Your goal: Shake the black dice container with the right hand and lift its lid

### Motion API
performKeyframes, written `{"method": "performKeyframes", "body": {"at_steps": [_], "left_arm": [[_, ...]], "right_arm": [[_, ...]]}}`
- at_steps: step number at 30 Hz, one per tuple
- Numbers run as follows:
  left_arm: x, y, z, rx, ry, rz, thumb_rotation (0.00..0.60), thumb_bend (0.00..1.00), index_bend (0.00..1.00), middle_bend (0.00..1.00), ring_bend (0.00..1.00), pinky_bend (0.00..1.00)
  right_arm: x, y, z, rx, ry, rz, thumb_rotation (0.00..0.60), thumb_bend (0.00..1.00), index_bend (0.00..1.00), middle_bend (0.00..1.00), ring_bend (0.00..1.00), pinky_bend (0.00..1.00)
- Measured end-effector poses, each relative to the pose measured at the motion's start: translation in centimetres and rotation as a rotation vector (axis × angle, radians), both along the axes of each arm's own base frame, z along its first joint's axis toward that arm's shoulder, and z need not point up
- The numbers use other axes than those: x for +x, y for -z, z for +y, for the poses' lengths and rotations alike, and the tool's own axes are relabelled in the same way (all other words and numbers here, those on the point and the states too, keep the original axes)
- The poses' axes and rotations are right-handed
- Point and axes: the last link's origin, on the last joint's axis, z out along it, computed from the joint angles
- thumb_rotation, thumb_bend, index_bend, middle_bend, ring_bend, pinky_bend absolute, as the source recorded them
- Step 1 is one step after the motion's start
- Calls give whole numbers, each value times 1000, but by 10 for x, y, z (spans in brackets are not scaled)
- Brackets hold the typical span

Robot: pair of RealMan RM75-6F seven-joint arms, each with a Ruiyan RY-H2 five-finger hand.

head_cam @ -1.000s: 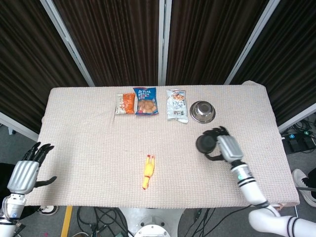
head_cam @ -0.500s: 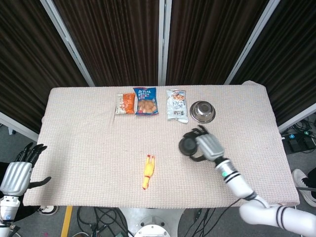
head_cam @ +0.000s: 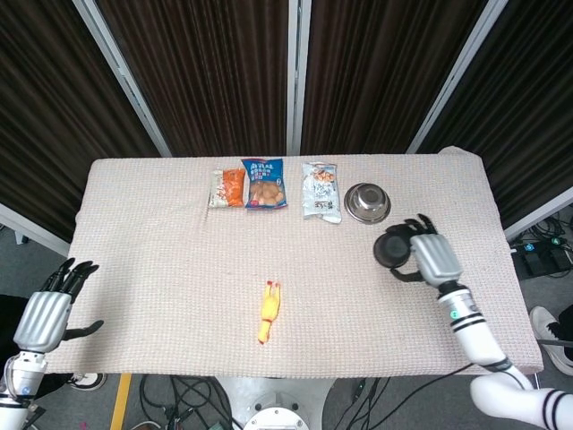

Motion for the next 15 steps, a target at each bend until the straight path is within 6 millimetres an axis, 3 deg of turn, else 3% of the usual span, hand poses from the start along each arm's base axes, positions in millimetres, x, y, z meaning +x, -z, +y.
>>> {"method": "performKeyframes", "body": {"at_steps": [2, 4, 7, 11, 13, 15], "left_arm": [[1, -1, 0, 4, 1, 1, 600, 85, 131, 110, 28, 163], [0, -2, -1, 10, -6, 2, 600, 86, 131, 110, 28, 163], [-3, -5, -3, 17, -20, 6, 600, 86, 131, 110, 28, 163], [-5, -8, -3, 16, -24, 12, 600, 86, 130, 110, 27, 163], [-4, -7, -1, 10, -18, 11, 600, 86, 131, 110, 27, 163], [-3, -5, 0, 3, -13, 8, 600, 86, 131, 110, 28, 163]], "right_arm": [[-6, -13, -1, -9, 8, 3, 600, 217, 394, 486, 126, 0], [-2, -10, -3, 12, -8, 5, 600, 217, 394, 486, 126, 0], [22, 25, -4, 91, -67, -15, 600, 216, 396, 486, 127, 0], [79, 92, 10, 211, -182, -90, 600, 207, 399, 486, 128, 0], [93, 107, 18, 227, -201, -120, 600, 207, 398, 486, 128, 0], [93, 110, 22, 213, -189, -139, 600, 208, 397, 486, 126, 0]]}}
